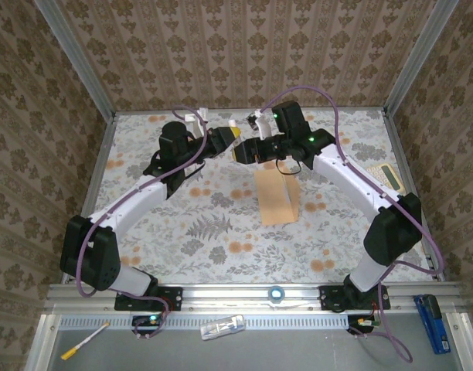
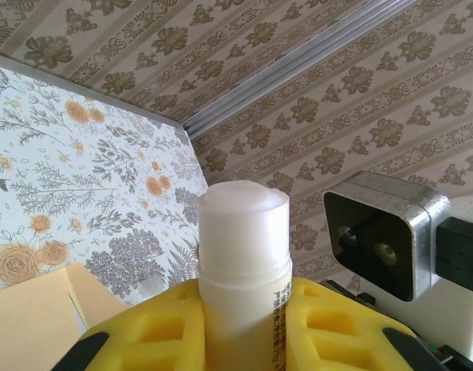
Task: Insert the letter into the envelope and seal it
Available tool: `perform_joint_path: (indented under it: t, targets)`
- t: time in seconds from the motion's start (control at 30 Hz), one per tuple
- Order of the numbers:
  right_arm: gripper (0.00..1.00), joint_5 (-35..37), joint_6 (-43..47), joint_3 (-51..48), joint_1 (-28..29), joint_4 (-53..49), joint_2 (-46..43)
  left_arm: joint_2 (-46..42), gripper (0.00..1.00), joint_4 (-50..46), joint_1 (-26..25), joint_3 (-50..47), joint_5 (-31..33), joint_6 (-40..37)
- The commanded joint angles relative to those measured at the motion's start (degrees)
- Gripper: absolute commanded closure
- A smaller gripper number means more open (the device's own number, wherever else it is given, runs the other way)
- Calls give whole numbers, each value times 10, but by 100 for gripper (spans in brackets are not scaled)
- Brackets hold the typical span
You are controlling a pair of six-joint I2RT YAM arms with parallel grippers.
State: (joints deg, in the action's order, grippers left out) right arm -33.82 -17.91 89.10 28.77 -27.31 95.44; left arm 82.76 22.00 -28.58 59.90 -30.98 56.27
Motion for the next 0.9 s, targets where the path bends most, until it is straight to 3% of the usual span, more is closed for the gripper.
perform_joint_path:
  t: [0.0, 0.53, 0.87]
  targets:
    - [47, 12, 12, 21, 5, -7, 6, -13, 100, 10, -3, 23, 4, -5]
    - [69, 4, 2, 18, 9, 10, 17, -9, 100, 22, -2, 23, 0, 10]
    - [76, -13, -13, 10, 8, 37, 10, -13, 100, 25, -2, 20, -6, 14]
